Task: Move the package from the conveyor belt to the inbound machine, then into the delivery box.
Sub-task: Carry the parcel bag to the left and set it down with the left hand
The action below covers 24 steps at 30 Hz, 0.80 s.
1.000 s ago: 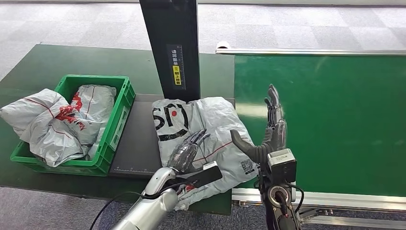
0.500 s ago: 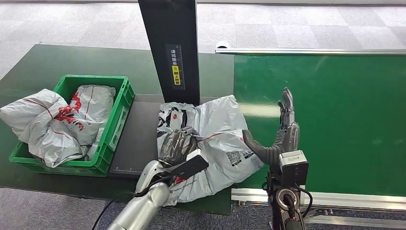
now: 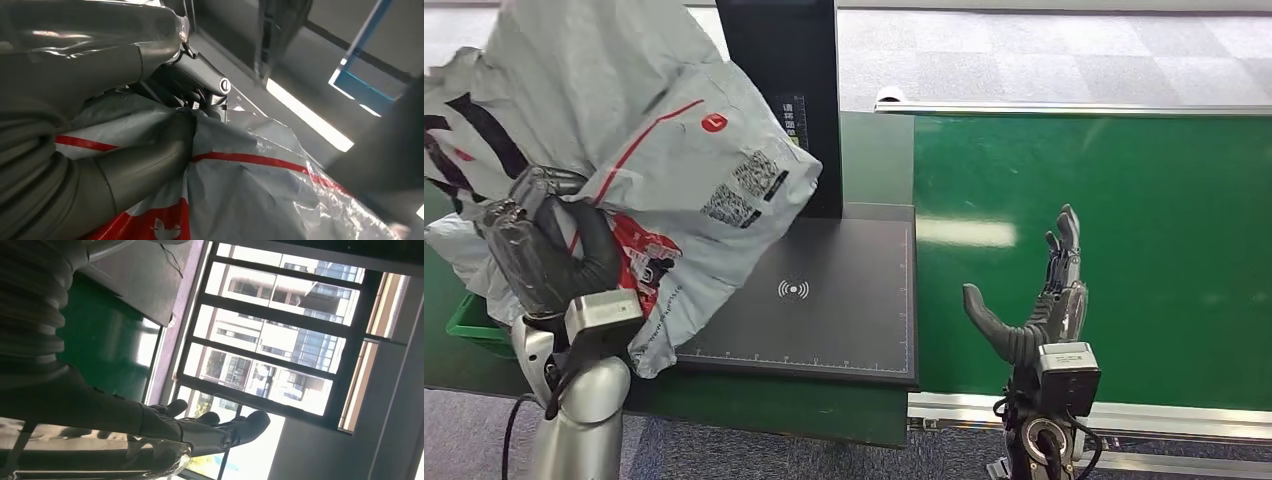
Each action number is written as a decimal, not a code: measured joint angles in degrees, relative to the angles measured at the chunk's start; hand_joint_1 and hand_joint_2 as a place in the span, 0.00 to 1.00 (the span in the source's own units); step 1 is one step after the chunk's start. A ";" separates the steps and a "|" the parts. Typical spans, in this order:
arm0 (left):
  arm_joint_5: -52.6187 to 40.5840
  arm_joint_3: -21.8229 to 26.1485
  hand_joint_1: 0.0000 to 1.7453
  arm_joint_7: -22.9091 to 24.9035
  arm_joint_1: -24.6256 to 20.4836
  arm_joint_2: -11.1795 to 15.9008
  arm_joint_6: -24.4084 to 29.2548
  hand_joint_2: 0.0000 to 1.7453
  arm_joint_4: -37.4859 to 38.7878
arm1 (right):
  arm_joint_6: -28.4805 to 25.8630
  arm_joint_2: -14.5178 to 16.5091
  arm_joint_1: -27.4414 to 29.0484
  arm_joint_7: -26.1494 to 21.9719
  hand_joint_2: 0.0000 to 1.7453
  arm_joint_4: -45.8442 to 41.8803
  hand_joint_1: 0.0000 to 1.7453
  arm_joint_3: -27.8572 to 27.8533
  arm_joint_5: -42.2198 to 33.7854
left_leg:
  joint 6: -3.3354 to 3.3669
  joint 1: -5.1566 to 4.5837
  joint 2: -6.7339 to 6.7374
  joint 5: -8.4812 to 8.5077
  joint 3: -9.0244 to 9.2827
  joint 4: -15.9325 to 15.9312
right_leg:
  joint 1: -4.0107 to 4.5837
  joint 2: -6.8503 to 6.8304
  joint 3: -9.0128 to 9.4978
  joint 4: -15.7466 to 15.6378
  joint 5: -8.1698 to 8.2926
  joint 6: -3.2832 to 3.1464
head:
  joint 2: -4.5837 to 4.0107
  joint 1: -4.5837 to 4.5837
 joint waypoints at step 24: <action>-40.88 10.87 0.87 33.17 -28.52 16.46 -11.34 1.00 70.99 | 0.86 -0.55 -1.89 -0.09 1.00 0.97 0.00 1.23 -2.22 | -0.05 0.01 0.15 0.10 0.00 0.00 | 0.02 0.05 -0.03 0.04 0.08 -0.06 | 0.00 0.02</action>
